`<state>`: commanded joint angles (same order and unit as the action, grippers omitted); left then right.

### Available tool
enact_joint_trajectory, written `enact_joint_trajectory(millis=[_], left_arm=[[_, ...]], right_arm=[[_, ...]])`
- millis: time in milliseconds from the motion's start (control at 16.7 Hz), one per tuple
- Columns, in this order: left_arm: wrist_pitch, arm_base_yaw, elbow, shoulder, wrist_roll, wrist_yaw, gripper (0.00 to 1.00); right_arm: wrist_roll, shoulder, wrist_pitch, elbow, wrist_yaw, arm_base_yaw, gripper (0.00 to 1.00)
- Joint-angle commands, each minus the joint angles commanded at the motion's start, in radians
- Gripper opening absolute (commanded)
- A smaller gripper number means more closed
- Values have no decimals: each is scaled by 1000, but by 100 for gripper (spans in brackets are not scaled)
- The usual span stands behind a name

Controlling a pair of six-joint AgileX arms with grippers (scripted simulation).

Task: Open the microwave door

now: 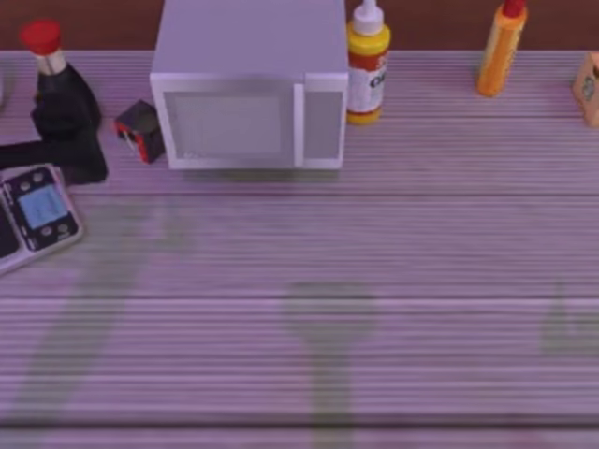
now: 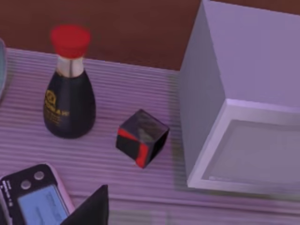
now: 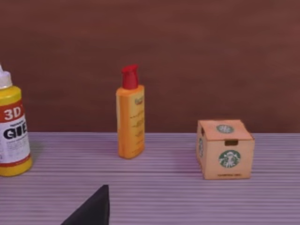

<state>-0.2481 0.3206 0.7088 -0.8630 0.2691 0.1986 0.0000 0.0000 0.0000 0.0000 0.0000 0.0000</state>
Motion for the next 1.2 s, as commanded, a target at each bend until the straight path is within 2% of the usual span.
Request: enact_joint_trajectory(millis=[360,660,900,1200], left_arm=[[-147,207,478,-619,181,124,100],[-249,332,749,-994,286,199,100],[-291,376,833,-1114,319,224,100],[-290,372,832,-1116,319,223,100]], right_arm=[[0,0,0,0,0,0,100],[0,0,0,0,0,0,100],[0,0,0,0,0,0,100],[0,0,0,0,0,0,100]])
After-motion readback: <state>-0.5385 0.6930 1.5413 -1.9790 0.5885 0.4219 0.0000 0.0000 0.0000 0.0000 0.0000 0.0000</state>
